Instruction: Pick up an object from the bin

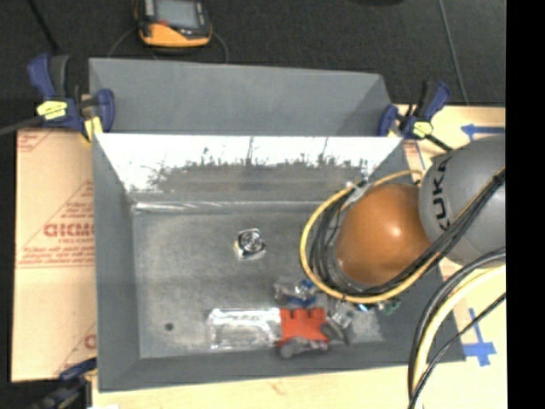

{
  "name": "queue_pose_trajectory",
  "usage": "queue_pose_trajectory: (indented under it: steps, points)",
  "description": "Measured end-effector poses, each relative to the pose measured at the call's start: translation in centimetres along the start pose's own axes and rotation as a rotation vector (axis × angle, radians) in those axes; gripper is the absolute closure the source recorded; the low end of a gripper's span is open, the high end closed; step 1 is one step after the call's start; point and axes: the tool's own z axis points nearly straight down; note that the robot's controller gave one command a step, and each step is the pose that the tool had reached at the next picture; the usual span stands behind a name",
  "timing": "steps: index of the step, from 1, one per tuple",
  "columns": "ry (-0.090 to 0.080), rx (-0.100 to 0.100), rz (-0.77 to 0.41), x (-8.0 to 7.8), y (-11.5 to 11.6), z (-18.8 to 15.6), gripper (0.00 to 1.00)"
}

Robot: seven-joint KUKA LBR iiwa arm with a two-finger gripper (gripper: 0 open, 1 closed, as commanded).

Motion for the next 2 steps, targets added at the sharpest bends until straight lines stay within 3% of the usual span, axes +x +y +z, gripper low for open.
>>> queue_pose_trajectory:
  steps: [1,2]
  points:
    - [0.024,-0.014,0.004,0.7,0.3,0.3,1.00]
    - [0.017,-0.011,-0.097,1.6,-1.8,-16.8,1.00]
